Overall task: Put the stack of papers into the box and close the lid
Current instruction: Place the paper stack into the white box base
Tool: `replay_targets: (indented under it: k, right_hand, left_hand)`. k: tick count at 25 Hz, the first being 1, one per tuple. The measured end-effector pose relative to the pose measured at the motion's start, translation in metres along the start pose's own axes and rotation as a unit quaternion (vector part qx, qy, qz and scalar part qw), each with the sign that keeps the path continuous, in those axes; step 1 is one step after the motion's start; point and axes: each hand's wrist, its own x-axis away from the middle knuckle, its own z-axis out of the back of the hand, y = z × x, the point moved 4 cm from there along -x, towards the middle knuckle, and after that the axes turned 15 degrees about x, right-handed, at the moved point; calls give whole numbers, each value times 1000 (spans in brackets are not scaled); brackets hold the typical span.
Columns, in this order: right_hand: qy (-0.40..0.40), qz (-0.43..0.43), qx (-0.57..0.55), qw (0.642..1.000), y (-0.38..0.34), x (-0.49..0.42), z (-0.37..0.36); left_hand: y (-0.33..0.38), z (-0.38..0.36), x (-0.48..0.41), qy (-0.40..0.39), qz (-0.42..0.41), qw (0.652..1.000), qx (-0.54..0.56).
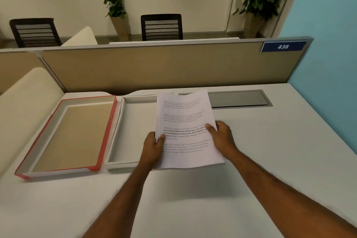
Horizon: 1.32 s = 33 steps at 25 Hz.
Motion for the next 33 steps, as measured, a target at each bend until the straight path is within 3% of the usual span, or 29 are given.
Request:
replay_targets:
  k: [12,20,25,33]
  right_hand:
    - [-93,-23,20,995,-78,-38,-148]
    - [-121,-62,61,989,-66,-51,-198]
    - [-110,-74,108,985,-55,-55,-212]
    - [-104,-97,150,978,-57,-65,-220]
  left_hand:
    - [-16,128,-80,31,38,998,-38]
    - [-51,145,-112,17,66,994,-87]
    - [-65,139,-122,-6,127,988,-82]
    - [-67,124,-126,59,194,974,-105]
